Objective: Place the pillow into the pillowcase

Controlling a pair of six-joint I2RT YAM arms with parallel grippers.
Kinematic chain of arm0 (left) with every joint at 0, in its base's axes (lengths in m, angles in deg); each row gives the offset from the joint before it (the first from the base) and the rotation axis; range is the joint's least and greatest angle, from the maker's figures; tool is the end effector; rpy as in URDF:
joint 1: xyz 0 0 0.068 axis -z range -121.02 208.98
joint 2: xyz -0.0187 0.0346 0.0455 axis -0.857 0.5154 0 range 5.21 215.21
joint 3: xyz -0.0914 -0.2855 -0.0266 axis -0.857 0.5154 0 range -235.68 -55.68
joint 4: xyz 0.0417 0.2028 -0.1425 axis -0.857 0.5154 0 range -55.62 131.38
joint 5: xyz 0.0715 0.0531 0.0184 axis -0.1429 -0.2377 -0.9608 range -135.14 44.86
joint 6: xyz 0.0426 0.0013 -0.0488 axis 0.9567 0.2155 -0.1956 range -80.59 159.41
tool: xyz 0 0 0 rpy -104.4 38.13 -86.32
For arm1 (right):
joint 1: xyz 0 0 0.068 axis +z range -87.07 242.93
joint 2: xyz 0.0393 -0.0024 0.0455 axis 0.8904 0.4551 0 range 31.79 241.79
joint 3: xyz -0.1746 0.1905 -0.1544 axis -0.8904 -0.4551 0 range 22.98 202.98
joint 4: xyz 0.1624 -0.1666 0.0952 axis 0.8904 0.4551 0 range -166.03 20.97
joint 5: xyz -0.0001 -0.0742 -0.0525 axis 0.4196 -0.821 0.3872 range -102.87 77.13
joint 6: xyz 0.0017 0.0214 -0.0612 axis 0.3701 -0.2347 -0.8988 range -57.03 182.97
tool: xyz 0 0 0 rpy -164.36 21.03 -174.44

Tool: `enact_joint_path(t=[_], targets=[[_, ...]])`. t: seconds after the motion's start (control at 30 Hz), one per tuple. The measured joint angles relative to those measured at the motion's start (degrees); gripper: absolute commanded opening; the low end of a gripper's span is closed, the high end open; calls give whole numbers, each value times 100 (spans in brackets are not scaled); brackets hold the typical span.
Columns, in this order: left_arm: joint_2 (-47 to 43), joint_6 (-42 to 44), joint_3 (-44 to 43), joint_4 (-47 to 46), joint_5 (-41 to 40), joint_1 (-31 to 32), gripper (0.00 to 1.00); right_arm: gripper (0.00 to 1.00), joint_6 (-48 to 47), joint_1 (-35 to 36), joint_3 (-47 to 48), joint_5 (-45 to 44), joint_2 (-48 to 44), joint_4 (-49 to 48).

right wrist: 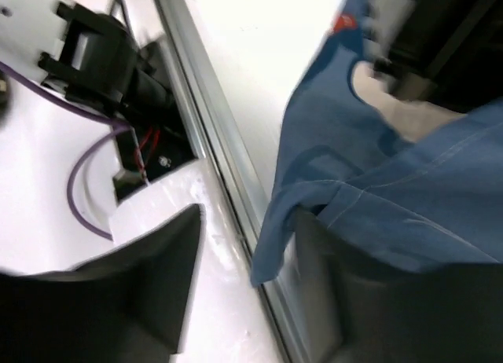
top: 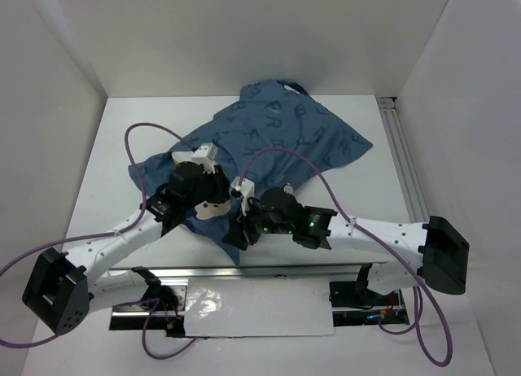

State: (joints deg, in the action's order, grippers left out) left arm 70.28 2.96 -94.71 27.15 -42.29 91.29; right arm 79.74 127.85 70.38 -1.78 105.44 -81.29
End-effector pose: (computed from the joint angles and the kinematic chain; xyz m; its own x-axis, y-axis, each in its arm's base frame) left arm 0.2109 -0.1364 0.2901 -0.5602 -0.3479 -0.7518 0.2994 0.7612 -0.5753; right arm 0.1139 0.2664 0.3007 -0.4239 -0.2376 -0.8740 -0.8800 0.3363 0.3354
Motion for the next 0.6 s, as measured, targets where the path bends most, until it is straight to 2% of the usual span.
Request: enact_joint_path(t=[0.03, 0.07, 0.1, 0.23, 0.4, 0.5, 0.6], targets=[[-68, 22, 0, 210, -20, 0, 52, 67, -55, 17, 83, -55, 28, 201], [-197, -20, 0, 496, -83, 9, 65, 77, -114, 20, 133, -133, 33, 400], [-247, -131, 0, 817, -177, 9, 100, 81, -144, 20, 153, -225, 9, 608], [-1250, -452, 4, 1871, -782, 13, 100, 96, -339, 17, 160, -726, -271, 1445], [-2006, -1381, 2, 3407, -1757, -9, 100, 100, -745, -24, 570, -1456, -564, 1965], [-1976, -1773, 9, 3901, -1978, -166, 100, 100, -1207, -177, 1274, -1674, -120, 2024], [-1840, -2011, 22, 4164, -2041, -474, 100, 100, -1694, -424, 2361, -1593, 966, 1934]])
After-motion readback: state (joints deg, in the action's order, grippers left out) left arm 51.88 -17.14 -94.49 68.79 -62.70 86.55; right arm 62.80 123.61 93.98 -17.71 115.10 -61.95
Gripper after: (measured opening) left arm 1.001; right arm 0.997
